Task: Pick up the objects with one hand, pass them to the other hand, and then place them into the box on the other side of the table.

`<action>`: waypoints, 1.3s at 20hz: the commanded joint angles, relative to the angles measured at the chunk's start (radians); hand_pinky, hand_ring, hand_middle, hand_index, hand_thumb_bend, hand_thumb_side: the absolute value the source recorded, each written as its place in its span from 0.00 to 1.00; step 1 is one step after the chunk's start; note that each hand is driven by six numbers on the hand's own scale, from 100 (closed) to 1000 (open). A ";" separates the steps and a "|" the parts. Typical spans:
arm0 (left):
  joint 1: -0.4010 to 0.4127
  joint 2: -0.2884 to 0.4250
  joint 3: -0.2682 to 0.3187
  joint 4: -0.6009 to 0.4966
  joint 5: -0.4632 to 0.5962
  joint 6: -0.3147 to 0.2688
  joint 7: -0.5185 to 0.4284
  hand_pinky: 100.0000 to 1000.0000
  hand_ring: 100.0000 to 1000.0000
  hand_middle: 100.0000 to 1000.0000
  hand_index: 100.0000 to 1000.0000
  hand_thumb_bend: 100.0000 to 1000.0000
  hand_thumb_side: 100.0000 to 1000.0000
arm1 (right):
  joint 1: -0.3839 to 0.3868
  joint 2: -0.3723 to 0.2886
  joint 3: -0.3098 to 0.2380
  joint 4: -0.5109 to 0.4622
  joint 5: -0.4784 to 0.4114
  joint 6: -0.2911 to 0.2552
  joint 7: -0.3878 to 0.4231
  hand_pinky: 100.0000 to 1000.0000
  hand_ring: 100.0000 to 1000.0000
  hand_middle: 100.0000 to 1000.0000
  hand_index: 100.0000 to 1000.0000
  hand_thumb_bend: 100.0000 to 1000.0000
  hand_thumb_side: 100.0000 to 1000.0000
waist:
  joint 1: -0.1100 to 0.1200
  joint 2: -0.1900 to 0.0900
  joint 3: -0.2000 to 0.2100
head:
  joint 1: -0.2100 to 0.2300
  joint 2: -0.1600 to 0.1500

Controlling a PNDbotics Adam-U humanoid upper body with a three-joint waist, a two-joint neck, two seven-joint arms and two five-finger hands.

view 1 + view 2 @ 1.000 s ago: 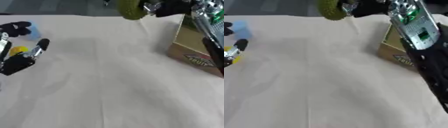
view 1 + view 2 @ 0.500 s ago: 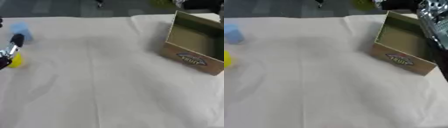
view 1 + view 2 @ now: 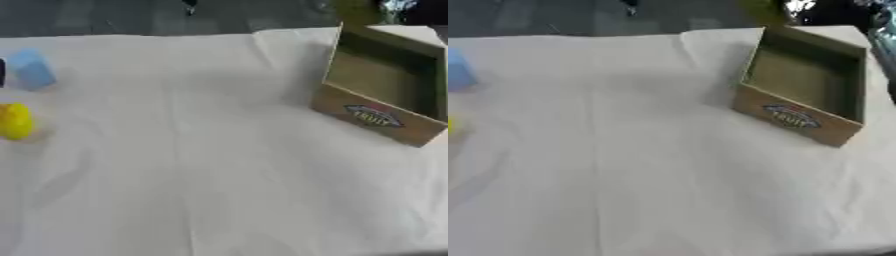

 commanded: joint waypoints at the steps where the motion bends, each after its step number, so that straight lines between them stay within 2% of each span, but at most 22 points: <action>1: -0.005 0.029 0.027 -0.017 0.004 0.003 0.024 0.75 0.68 0.64 0.80 0.35 0.70 | 0.017 -0.064 -0.028 0.001 0.015 -0.016 -0.005 0.86 0.51 0.41 0.47 0.00 0.00 | 0.000 -0.004 -0.002 | -0.024 -0.015; 12: -0.004 0.028 0.044 -0.017 0.007 0.008 0.064 0.75 0.68 0.63 0.80 0.35 0.70 | 0.137 -0.088 -0.057 0.036 0.062 -0.042 -0.006 0.85 0.51 0.41 0.47 0.02 0.00 | 0.004 -0.002 -0.005 | -0.100 -0.043; 21: -0.005 0.020 0.039 -0.017 0.012 0.006 0.068 0.75 0.68 0.63 0.79 0.34 0.70 | 0.128 -0.102 -0.016 0.137 0.172 -0.066 0.024 0.84 0.53 0.42 0.48 0.04 0.02 | 0.008 -0.003 -0.001 | -0.103 -0.047; 24: -0.004 0.019 0.035 -0.017 0.014 0.007 0.064 0.75 0.68 0.63 0.79 0.34 0.70 | 0.118 -0.101 -0.005 0.170 0.198 -0.085 0.035 0.84 0.54 0.49 0.53 0.05 0.00 | 0.009 -0.002 0.001 | -0.096 -0.041; 26: -0.005 0.019 0.035 -0.017 0.014 0.007 0.063 0.75 0.68 0.63 0.79 0.34 0.70 | 0.114 -0.100 0.000 0.187 0.212 -0.098 0.042 0.85 0.56 0.55 0.59 0.11 0.00 | 0.009 -0.002 0.003 | -0.091 -0.039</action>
